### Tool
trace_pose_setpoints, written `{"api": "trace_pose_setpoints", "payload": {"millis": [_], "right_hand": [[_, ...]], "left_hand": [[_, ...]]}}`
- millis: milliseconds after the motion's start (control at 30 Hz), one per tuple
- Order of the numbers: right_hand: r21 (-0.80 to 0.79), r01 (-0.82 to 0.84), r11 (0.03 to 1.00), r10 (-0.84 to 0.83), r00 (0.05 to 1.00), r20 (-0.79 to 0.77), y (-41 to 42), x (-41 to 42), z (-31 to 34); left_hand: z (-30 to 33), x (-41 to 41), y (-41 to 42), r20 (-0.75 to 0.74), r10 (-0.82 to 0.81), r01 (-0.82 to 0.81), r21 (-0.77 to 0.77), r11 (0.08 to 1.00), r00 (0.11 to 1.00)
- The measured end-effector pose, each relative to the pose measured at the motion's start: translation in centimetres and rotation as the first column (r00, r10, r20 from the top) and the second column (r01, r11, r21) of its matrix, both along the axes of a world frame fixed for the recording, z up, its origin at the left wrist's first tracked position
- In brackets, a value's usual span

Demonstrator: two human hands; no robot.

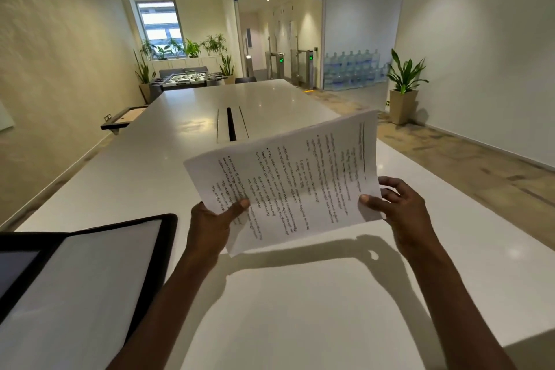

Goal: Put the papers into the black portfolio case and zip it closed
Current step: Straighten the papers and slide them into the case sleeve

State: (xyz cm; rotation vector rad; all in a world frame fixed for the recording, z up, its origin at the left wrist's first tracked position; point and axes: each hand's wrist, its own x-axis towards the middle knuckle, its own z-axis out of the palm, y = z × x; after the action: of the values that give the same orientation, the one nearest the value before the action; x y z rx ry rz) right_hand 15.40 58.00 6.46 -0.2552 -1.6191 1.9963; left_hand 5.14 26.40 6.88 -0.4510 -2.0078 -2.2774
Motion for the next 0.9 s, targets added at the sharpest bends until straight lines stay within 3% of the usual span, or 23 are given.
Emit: {"api": "trace_pose_setpoints", "payload": {"millis": [100, 200, 433, 600, 900], "right_hand": [[0.231, -0.09, 0.969, 0.079, 0.995, 0.055, 0.6, 0.3, 0.3], [0.288, -0.082, 0.954, 0.082, 0.997, 0.012, -0.1, -0.2, 0.5], [0.27, -0.039, 0.962, 0.036, 0.999, 0.014, -0.2, -0.8, -1.5], [0.236, -0.109, 0.966, 0.096, 0.993, 0.067, -1.2, -0.3, -5.5], [0.181, -0.152, 0.972, 0.141, 0.987, 0.071, -0.5, -1.1, -6.9]], "left_hand": [[0.0, -0.3, -0.2, -0.012, -0.02, 0.019, -0.059, 0.998, 1.0], [-0.3, -0.3, 0.2, -0.03, -0.028, 0.025, -0.106, 0.994, 0.999], [-1.7, -0.2, 0.4, -0.005, 0.004, -0.004, -0.148, 0.989, 1.0], [-4.8, 0.7, 0.4, 0.124, -0.014, 0.032, -0.145, 0.989, 0.992], [-5.8, 0.5, 0.3, 0.148, -0.017, 0.034, -0.112, 0.993, 0.989]]}}
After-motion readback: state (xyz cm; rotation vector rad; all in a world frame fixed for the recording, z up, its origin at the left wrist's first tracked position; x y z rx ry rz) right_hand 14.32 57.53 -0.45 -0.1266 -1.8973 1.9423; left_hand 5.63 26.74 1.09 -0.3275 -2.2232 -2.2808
